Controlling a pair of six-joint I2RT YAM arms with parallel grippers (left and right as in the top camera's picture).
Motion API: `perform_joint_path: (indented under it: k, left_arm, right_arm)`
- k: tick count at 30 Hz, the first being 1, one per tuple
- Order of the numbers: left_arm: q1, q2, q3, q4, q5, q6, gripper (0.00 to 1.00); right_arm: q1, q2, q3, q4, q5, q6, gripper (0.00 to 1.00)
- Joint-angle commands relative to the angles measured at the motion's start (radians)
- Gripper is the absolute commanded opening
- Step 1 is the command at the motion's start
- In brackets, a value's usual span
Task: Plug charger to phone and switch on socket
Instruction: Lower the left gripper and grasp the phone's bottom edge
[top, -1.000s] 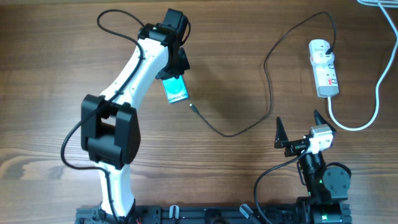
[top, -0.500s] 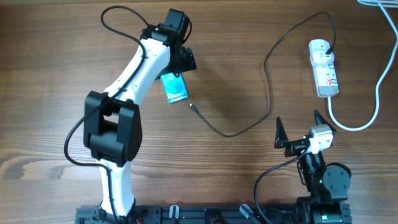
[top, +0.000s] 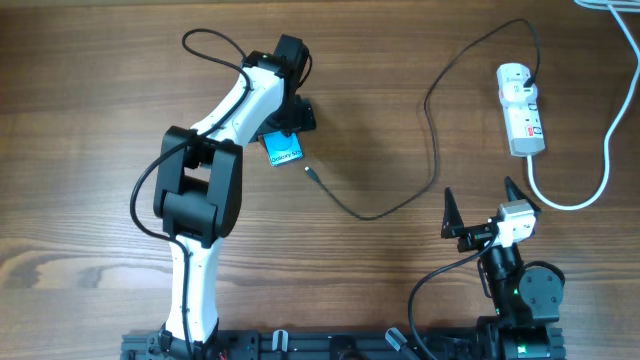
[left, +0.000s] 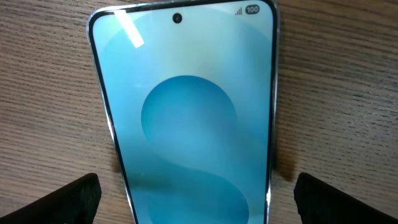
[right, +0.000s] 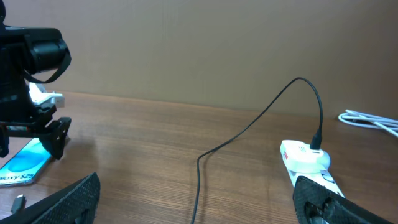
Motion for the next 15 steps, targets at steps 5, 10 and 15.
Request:
perform_joint_path:
  k: [5, 10, 15]
  left_arm:
    - [0.089, 0.044, 0.009, 0.011, 0.231, 0.014, 1.00]
    - [0.082, 0.064, 0.009, 0.015, 0.230, 0.014, 1.00]
    - [0.076, 0.064, 0.009, -0.005, 0.225, -0.006, 0.99]
  right_arm:
    - [-0.004, -0.008, -0.001, 0.003, 0.010, 0.002, 1.00]
    - [-0.004, -0.008, -0.001, 0.003, 0.010, 0.002, 1.00]
    - [-0.004, -0.008, -0.001, 0.003, 0.010, 0.001, 1.00]
